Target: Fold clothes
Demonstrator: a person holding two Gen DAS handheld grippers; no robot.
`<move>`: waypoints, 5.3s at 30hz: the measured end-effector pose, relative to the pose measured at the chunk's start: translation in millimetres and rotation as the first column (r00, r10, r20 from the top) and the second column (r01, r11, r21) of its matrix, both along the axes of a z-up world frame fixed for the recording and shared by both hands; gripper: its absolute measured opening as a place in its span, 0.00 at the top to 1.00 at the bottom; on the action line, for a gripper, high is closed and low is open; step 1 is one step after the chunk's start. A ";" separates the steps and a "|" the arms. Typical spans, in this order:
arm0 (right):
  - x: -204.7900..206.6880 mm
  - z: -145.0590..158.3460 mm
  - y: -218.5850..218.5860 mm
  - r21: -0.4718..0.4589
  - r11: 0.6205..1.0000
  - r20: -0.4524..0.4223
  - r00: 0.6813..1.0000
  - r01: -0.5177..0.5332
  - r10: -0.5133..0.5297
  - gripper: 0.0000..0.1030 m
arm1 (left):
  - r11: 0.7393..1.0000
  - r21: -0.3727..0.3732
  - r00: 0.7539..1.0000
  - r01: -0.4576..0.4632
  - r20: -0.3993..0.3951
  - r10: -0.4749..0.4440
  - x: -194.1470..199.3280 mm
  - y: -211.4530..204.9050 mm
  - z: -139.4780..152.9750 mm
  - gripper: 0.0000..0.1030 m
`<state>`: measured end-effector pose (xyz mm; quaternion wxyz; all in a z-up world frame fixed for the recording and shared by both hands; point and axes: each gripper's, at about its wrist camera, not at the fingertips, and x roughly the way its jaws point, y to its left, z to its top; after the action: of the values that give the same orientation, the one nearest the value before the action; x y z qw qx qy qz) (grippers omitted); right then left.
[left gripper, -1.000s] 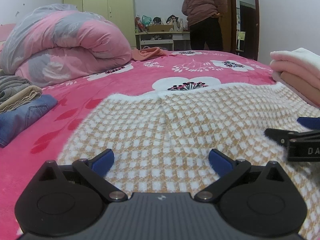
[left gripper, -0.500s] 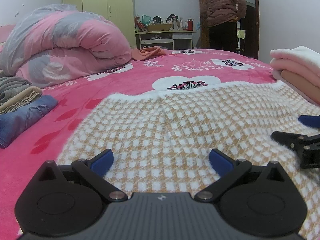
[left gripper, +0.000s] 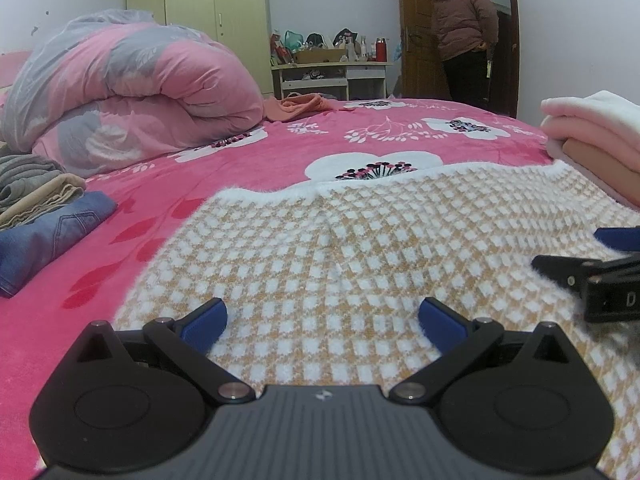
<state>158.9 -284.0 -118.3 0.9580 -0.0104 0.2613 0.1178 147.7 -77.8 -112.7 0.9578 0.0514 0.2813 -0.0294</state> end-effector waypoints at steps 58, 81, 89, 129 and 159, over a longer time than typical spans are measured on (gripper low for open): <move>-7.8 -7.3 -10.1 0.070 0.997 0.057 0.998 -0.010 0.006 0.01 | 0.792 -0.599 0.992 -0.113 -0.112 0.057 -142.2 89.6 -10.3 0.17; -7.1 -8.0 -9.4 0.068 0.998 0.059 0.998 -0.008 0.004 0.01 | 0.744 -0.631 0.972 -0.219 -0.073 0.225 -59.6 72.6 -15.9 0.62; -7.8 -8.2 -6.9 0.058 0.998 0.064 0.998 -0.002 -0.002 0.01 | 0.861 -0.504 0.978 -0.069 0.134 0.157 -64.9 35.9 42.5 0.72; -68.8 -40.5 -202.4 0.953 0.288 -0.026 0.976 0.090 -0.218 0.01 | 0.922 0.107 0.873 0.372 0.298 -0.386 -94.5 -197.5 64.7 0.75; -64.5 -77.6 -237.0 0.993 -0.111 -0.033 0.999 0.033 0.000 0.01 | 0.793 0.468 0.812 0.391 0.230 -0.536 -120.9 -271.1 -0.2 0.66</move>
<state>94.4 -521.0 -195.9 0.6449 0.7116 0.0968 0.2615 26.8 -348.9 -112.9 0.9229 0.3184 0.0840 -0.1996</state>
